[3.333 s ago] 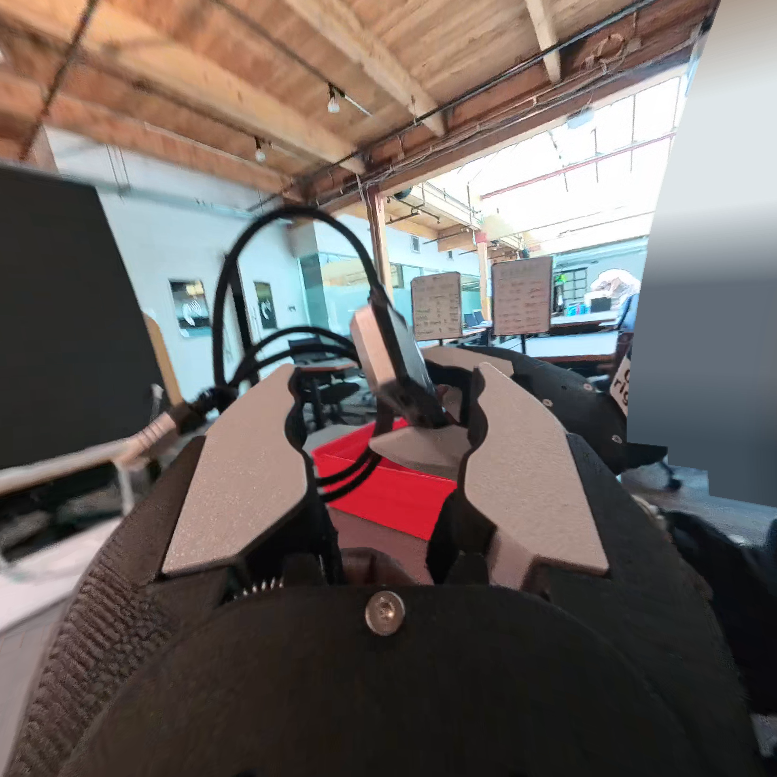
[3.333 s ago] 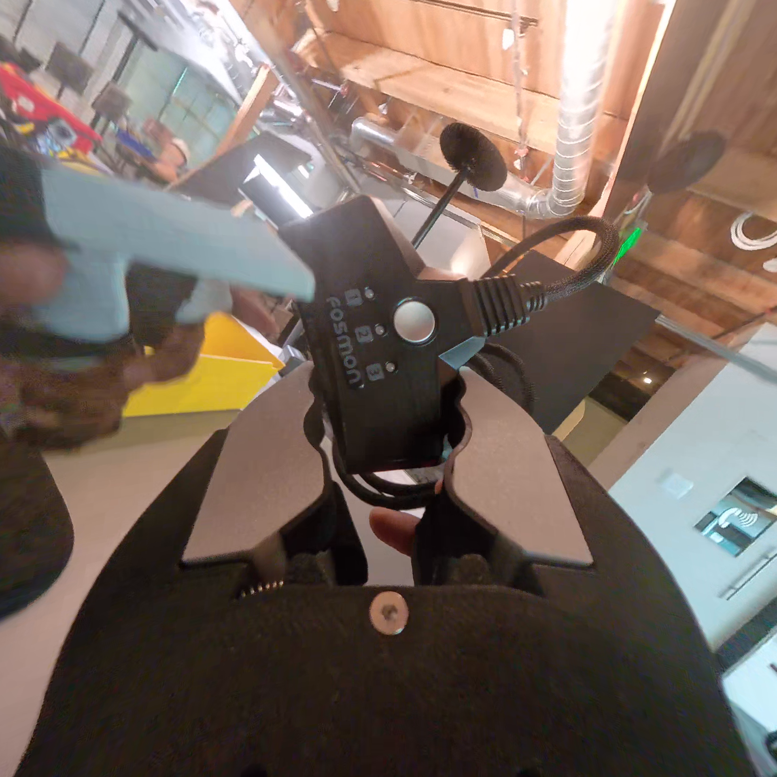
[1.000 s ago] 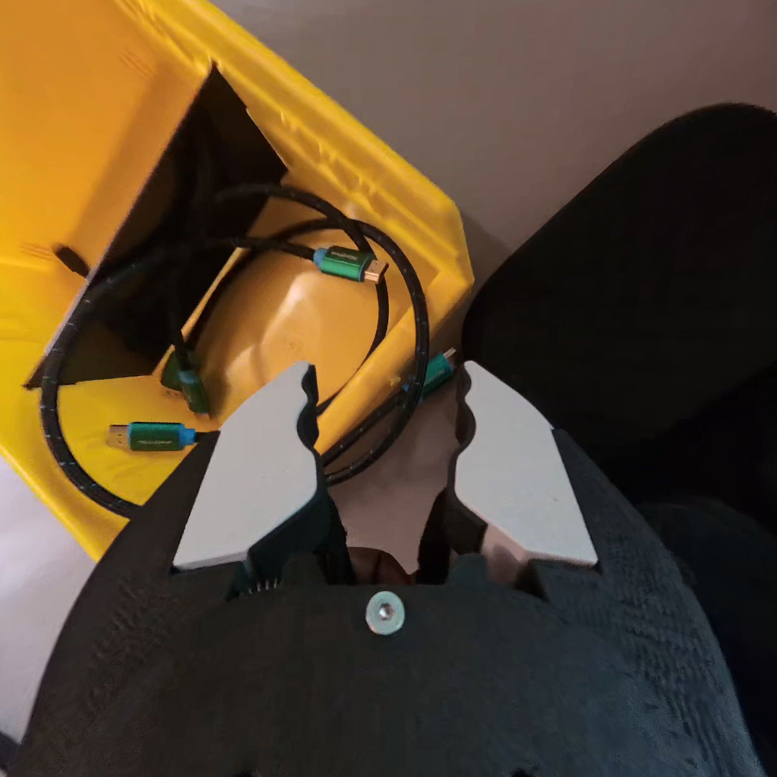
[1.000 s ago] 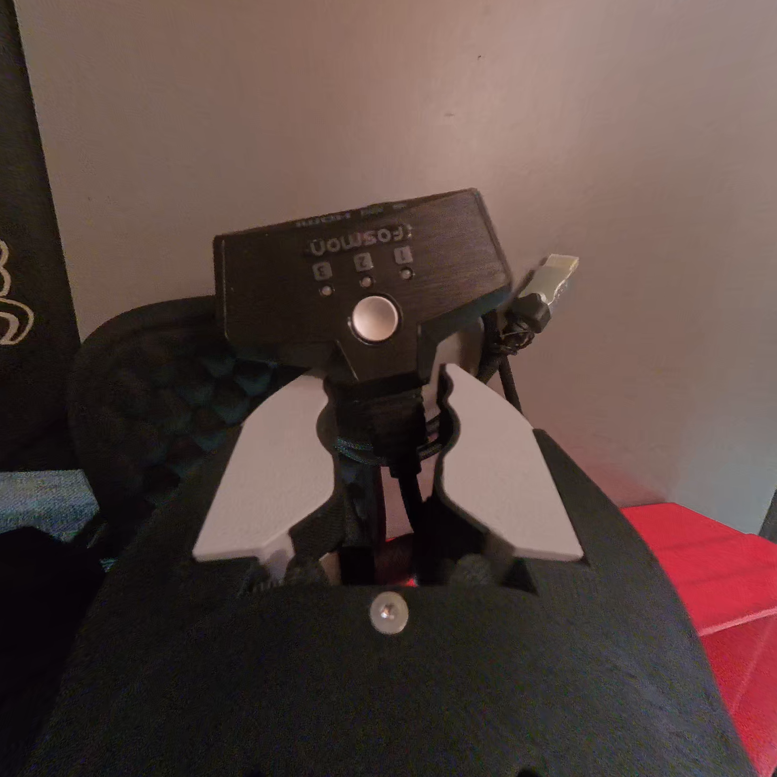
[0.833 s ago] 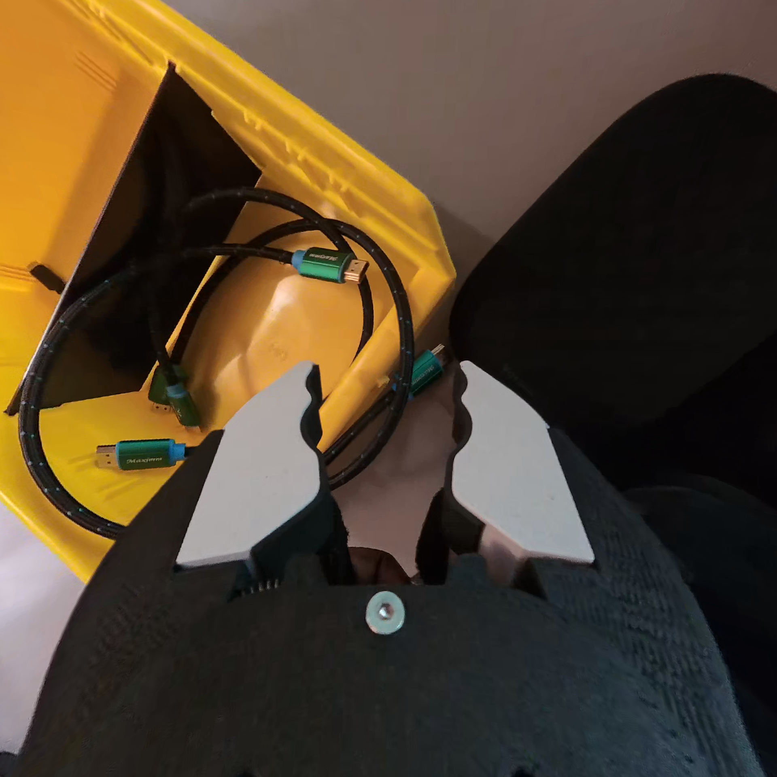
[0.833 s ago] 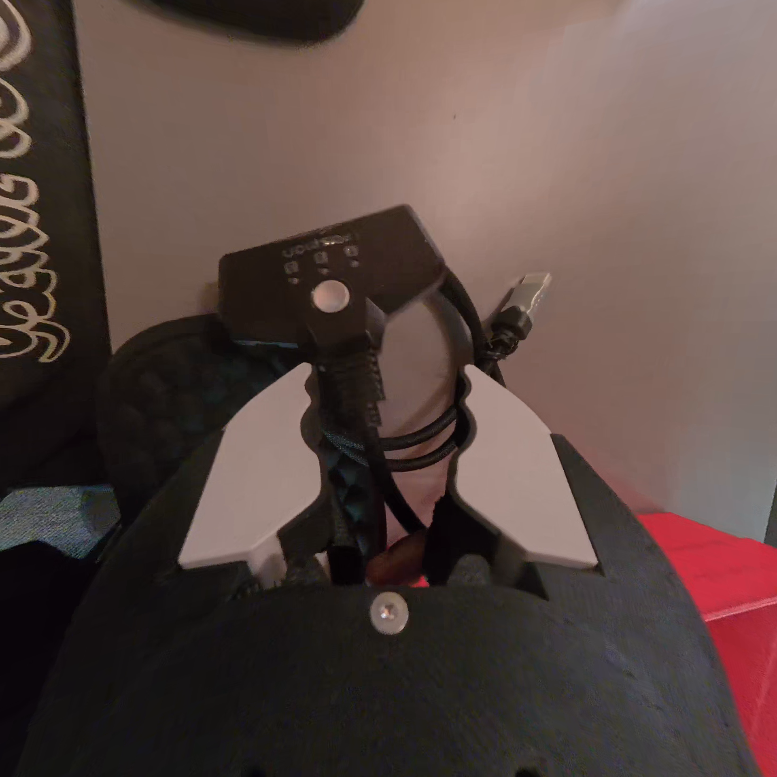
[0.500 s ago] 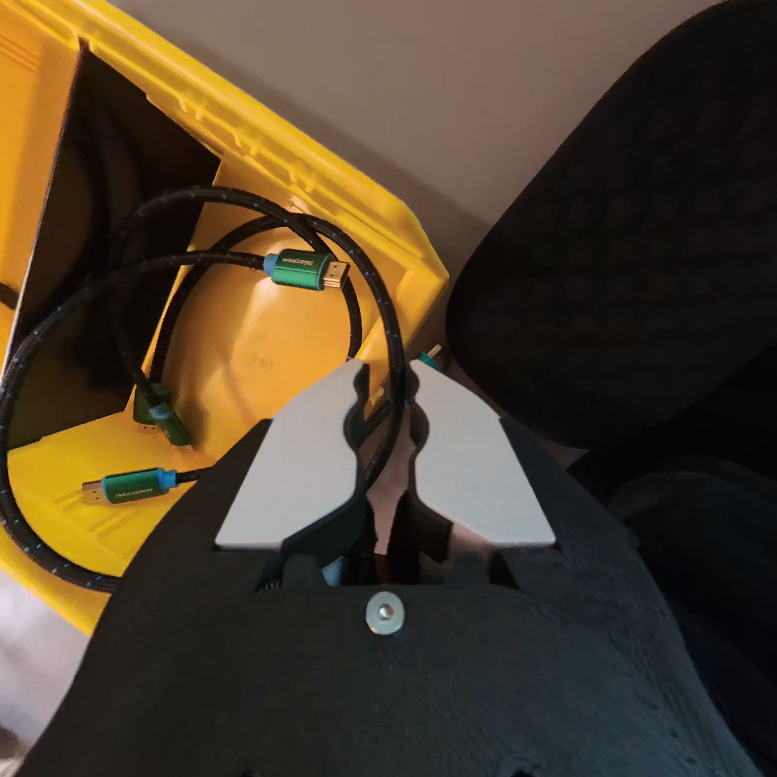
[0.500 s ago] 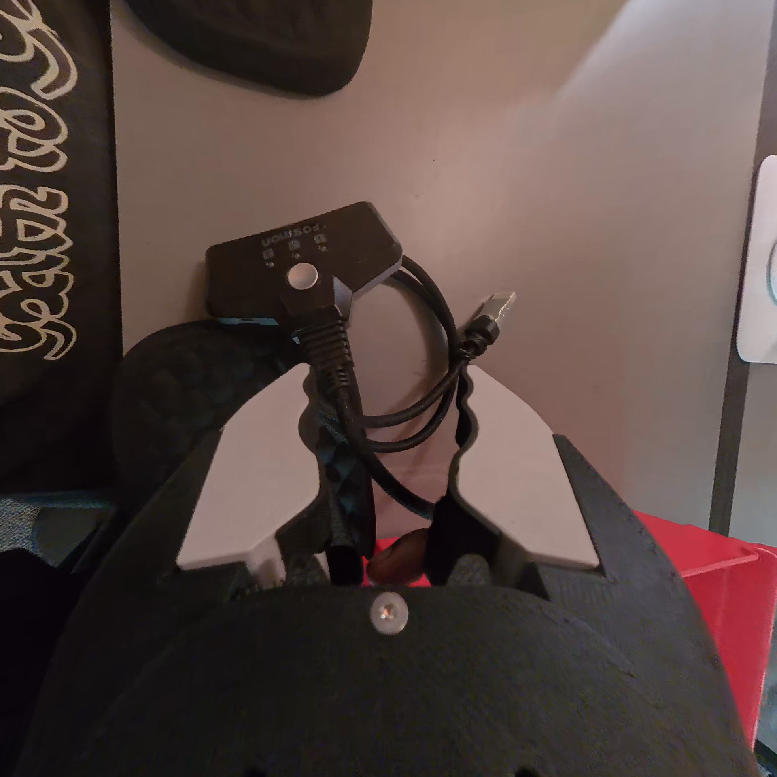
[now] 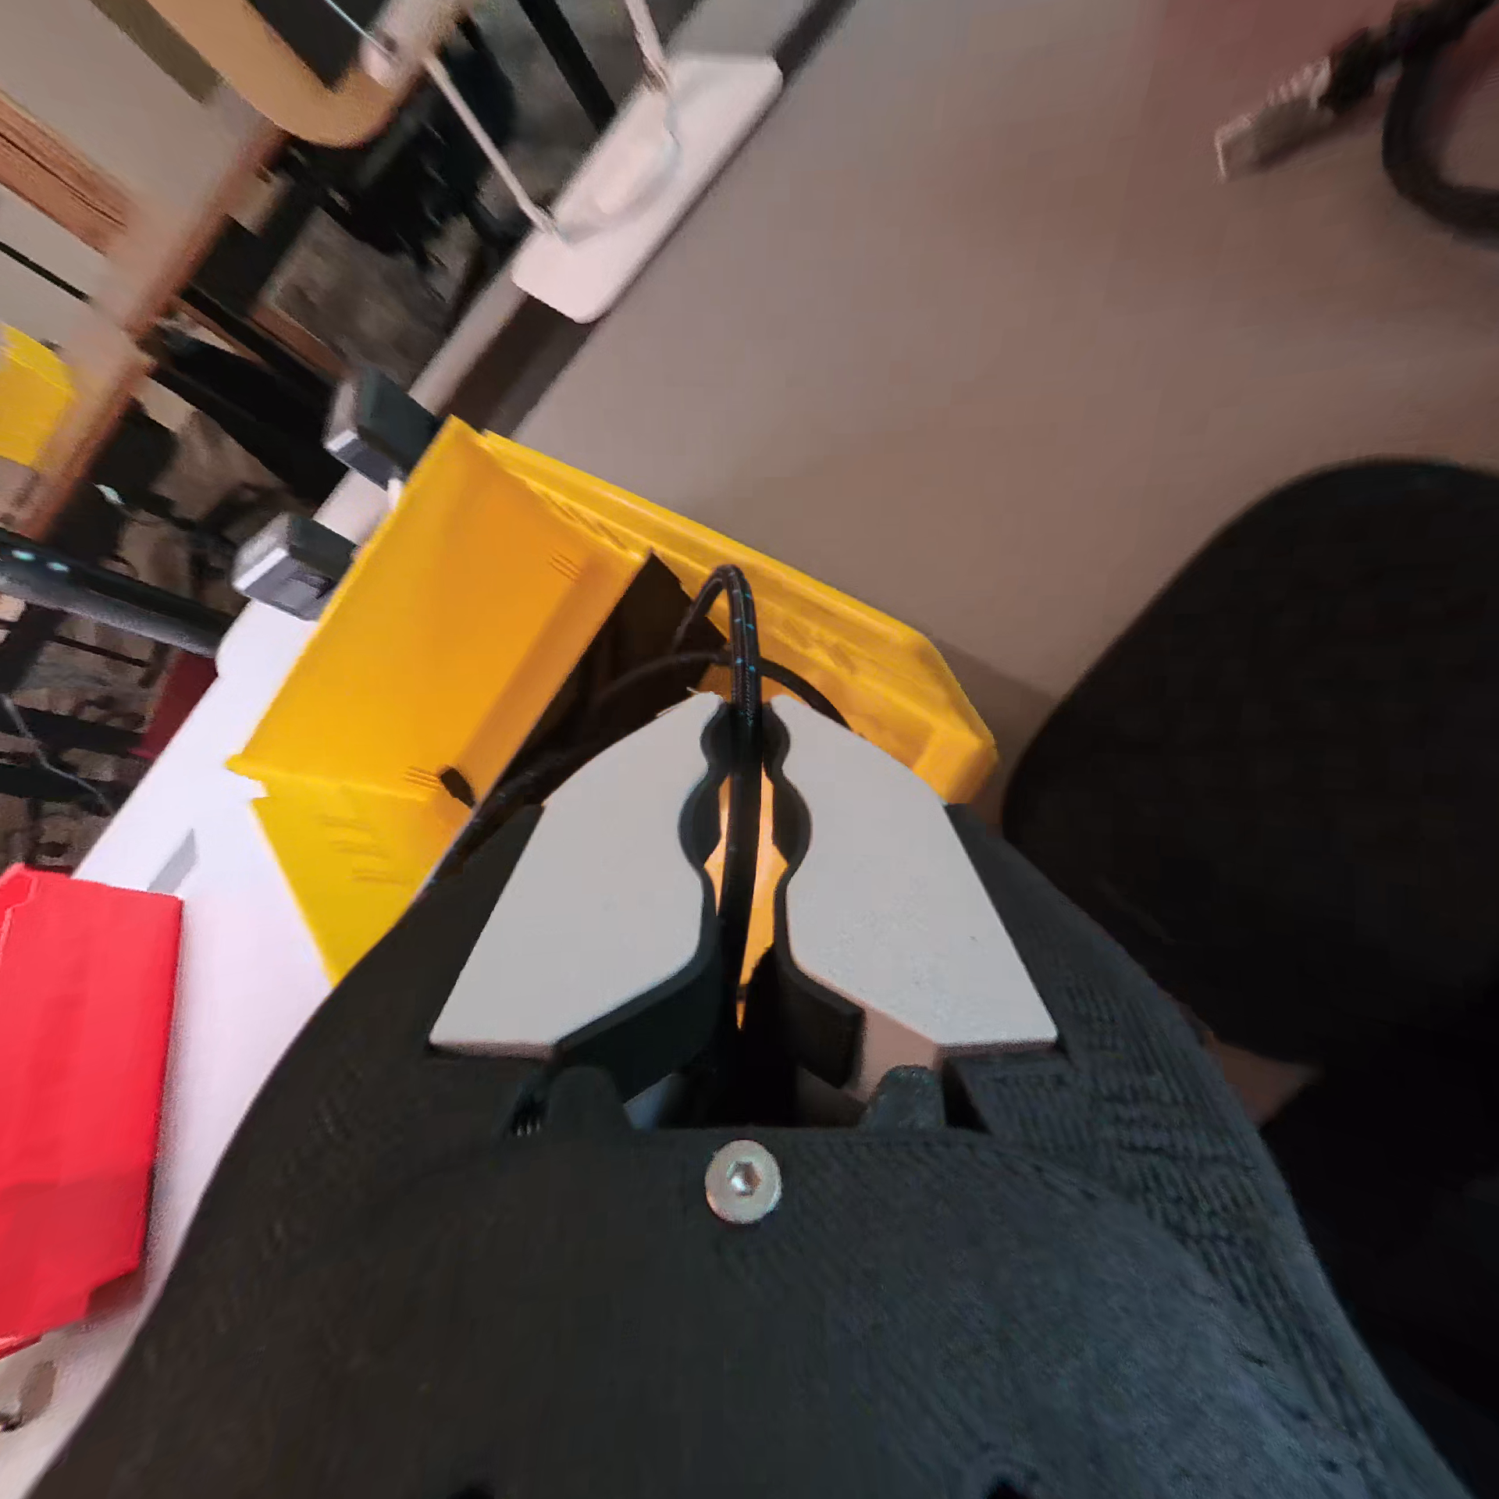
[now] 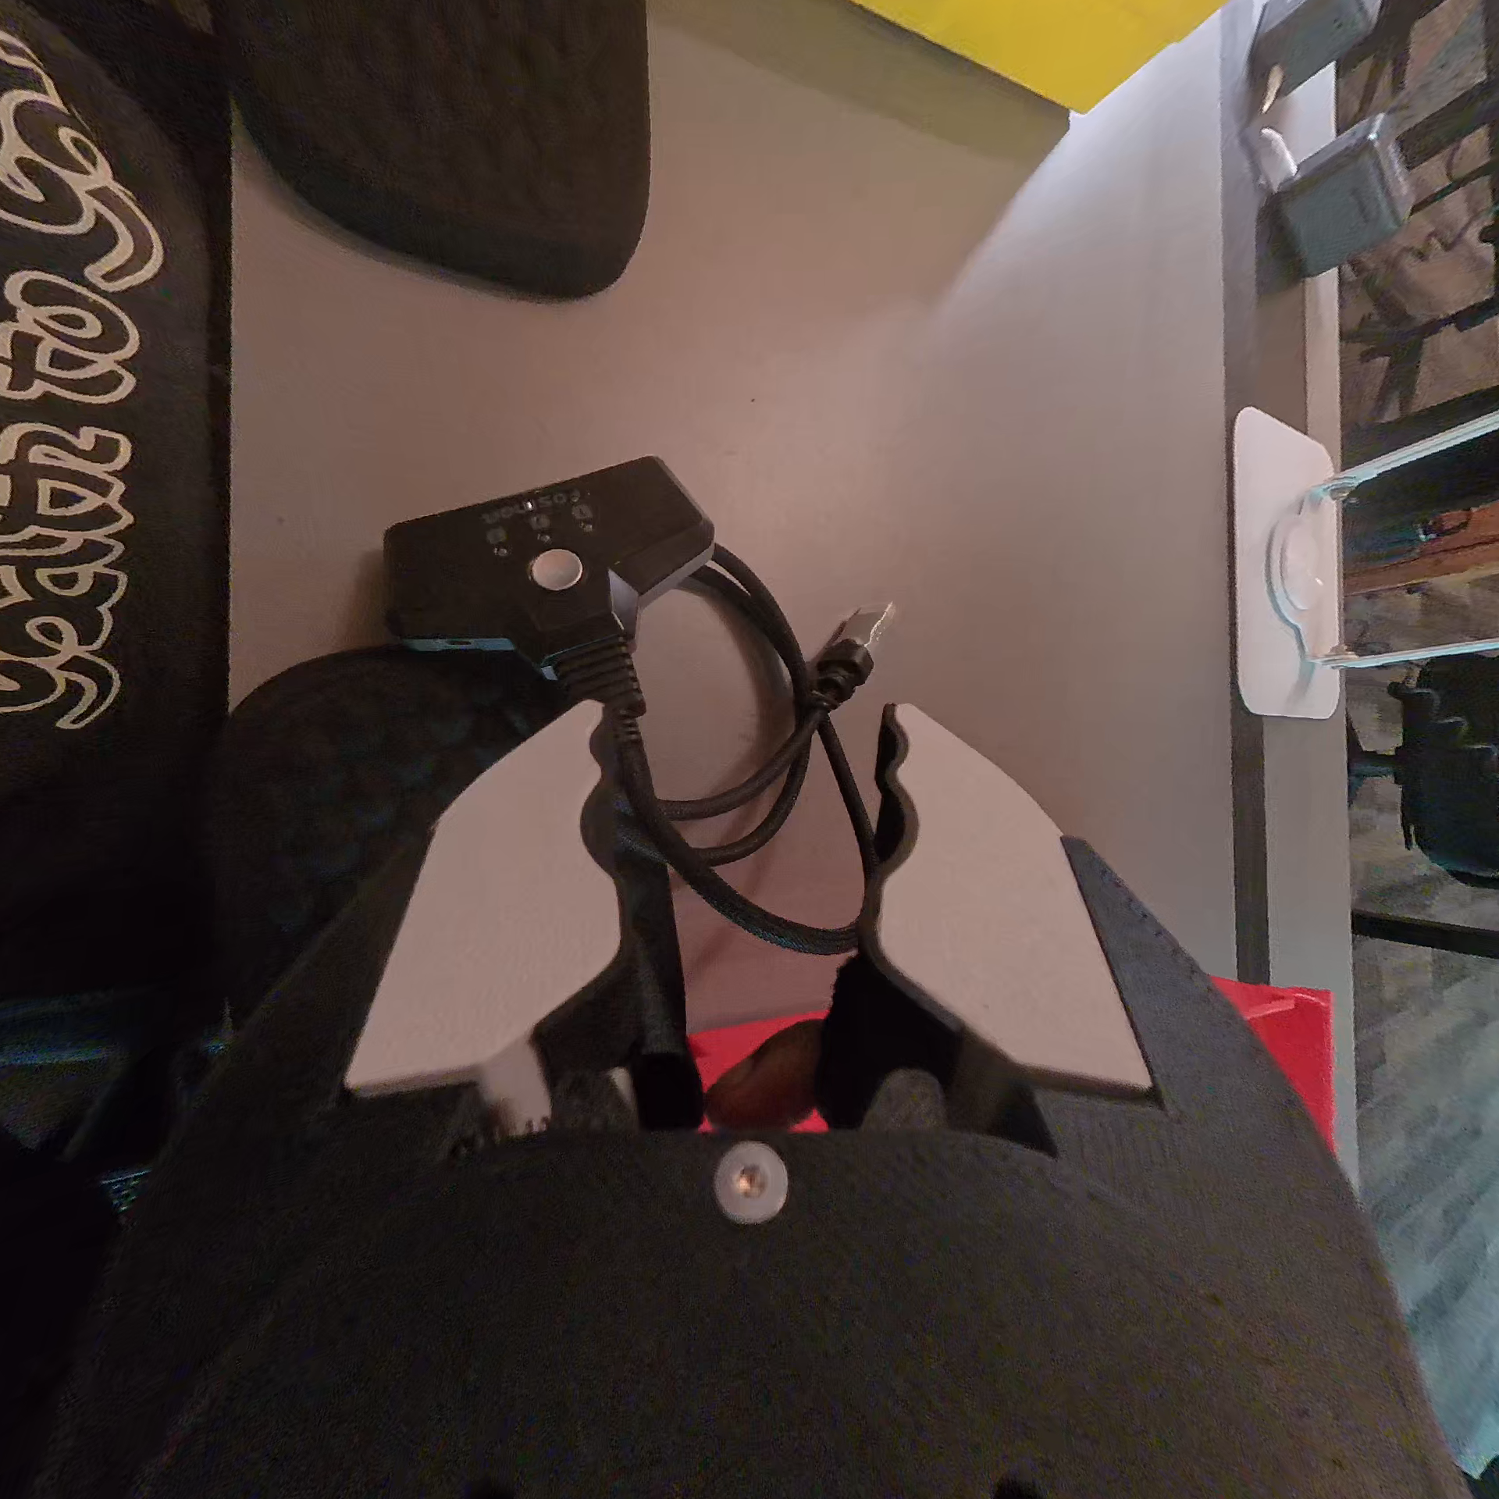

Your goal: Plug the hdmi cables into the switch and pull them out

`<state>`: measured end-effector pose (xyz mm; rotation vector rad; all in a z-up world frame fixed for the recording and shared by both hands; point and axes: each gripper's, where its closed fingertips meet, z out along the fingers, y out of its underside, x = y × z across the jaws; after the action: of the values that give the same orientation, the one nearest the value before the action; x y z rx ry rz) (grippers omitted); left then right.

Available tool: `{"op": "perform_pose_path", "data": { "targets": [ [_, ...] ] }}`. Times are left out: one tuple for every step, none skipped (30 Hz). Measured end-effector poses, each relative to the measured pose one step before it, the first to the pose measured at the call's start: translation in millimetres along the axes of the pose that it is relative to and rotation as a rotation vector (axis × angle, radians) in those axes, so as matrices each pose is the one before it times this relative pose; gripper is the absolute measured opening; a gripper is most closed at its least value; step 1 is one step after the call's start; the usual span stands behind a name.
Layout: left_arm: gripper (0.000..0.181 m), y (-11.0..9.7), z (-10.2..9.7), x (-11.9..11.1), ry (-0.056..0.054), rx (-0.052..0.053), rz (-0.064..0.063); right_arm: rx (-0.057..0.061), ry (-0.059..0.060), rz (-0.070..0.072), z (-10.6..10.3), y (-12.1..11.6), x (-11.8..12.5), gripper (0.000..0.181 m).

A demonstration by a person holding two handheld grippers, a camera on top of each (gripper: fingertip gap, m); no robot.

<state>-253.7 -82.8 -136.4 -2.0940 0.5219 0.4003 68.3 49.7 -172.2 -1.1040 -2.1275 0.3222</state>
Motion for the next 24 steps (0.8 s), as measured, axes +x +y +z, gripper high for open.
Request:
{"op": "perform_pose_path", "data": {
  "targets": [
    [0.006, -3.61, -0.09, -6.01, -0.0274, 0.0296, -0.0128, 0.0011, 0.0051, 0.0013, -0.48, -0.16, 0.77, 0.063],
    [0.006, -3.14, -0.06, -6.32, -0.0313, 0.0258, -0.0122, 0.0017, 0.0042, 0.0004, -0.37, -0.29, 0.77, 0.063],
    [0.006, -2.87, -0.12, -5.95, -0.0292, 0.0241, -0.0135, 0.0029, 0.0019, -0.0002, -0.14, -0.46, 0.50, 0.063],
    [0.006, -3.33, -0.50, -5.87, -0.0277, 0.0262, -0.0146, 0.0042, 0.0023, -0.0005, -0.03, -0.62, 0.82, 0.063],
    [0.006, -4.40, -0.76, -6.11, -0.0278, 0.0331, -0.0163, 0.0046, 0.0030, -0.0004, 0.30, -0.64, 0.95, 0.063],
    [0.006, -5.43, -0.95, -6.14, -0.0270, 0.0409, -0.0197, 0.0028, 0.0027, 0.0010, 0.55, -0.18, 0.98, 0.062],
    [0.006, -5.85, -1.25, -6.65, -0.0287, 0.0455, -0.0241, -0.0017, 0.0023, 0.0033, 0.46, 0.61, 0.69, 0.062],
    [0.006, -5.76, -1.36, -6.88, -0.0288, 0.0469, -0.0259, -0.0061, 0.0040, 0.0041, 0.41, 1.23, 0.67, 0.062],
    [0.006, -5.09, -1.50, -6.66, -0.0286, 0.0448, -0.0244, -0.0087, 0.0051, 0.0012, 0.03, 1.60, 0.37, 0.062],
    [0.006, -4.20, -1.73, -6.34, -0.0267, 0.0410, -0.0211, -0.0059, 0.0068, -0.0020, -0.54, 0.92, 0.41, 0.063],
    [0.006, -3.80, -1.87, -5.43, -0.0211, 0.0389, -0.0203, 0.0004, 0.0059, -0.0032, -1.08, -0.35, 0.13, 0.063],
    [0.006, -2.66, -2.03, -4.56, -0.0145, 0.0291, -0.0231, 0.0063, 0.0044, -0.0025, -1.44, -1.22, 0.11, 0.062],
    [0.006, -1.45, -1.93, -3.83, -0.0079, 0.0177, -0.0247, 0.0090, 0.0034, -0.0015, -1.53, -1.68, 0.03, 0.062],
    [0.006, -0.95, -1.87, -3.43, -0.0059, 0.0143, -0.0238, 0.0090, 0.0030, -0.0019, -1.15, -1.65, 0.17, 0.062],
    [0.006, -1.05, -1.61, -3.61, -0.0068, 0.0159, -0.0248, 0.0057, 0.0010, -0.0020, -0.49, -0.94, 0.06, 0.061],
    [0.006, -1.53, -1.33, -4.78, -0.0136, 0.0208, -0.0311, 0.0015, 0.0013, -0.0022, 0.09, -0.14, 0.16, 0.061],
    [0.006, -2.20, -1.00, -6.17, -0.0207, 0.0250, -0.0403, -0.0030, 0.0028, -0.0014, 0.65, 0.47, 0.51, 0.061],
    [0.006, -3.39, -1.12, -6.88, -0.0244, 0.0336, -0.0464, -0.0067, 0.0008, -0.0005, 0.97, 1.04, 0.27, 0.061],
    [0.006, -4.35, -1.53, -6.74, -0.0252, 0.0399, -0.0452, -0.0070, -0.0002, -0.0013, 1.23, 1.05, 0.17, 0.061],
    [0.006, -4.53, -1.92, -6.26, -0.0224, 0.0402, -0.0377, -0.0036, -0.0019, -0.0016, 1.24, 0.43, -0.11, 0.061],
    [0.006, -3.22, -1.96, -5.29, -0.0177, 0.0307, -0.0248, 0.0006, -0.0037, -0.0004, 1.05, -0.24, -0.25, 0.061],
    [0.006, -1.93, -1.61, -4.95, -0.0175, 0.0215, -0.0109, 0.0029, -0.0036, 0.0006, 0.81, -0.57, -0.09, 0.061],
    [0.006, -2.10, -1.41, -4.91, -0.0187, 0.0233, -0.0036, 0.0023, -0.0024, 0.0010, 0.66, -0.35, 0.22, 0.061],
    [0.006, -2.53, -1.31, -4.52, -0.0184, 0.0256, -0.0055, 0.0002, -0.0006, 0.0016, 0.52, 0.09, 0.41, 0.061]
  ]
}}
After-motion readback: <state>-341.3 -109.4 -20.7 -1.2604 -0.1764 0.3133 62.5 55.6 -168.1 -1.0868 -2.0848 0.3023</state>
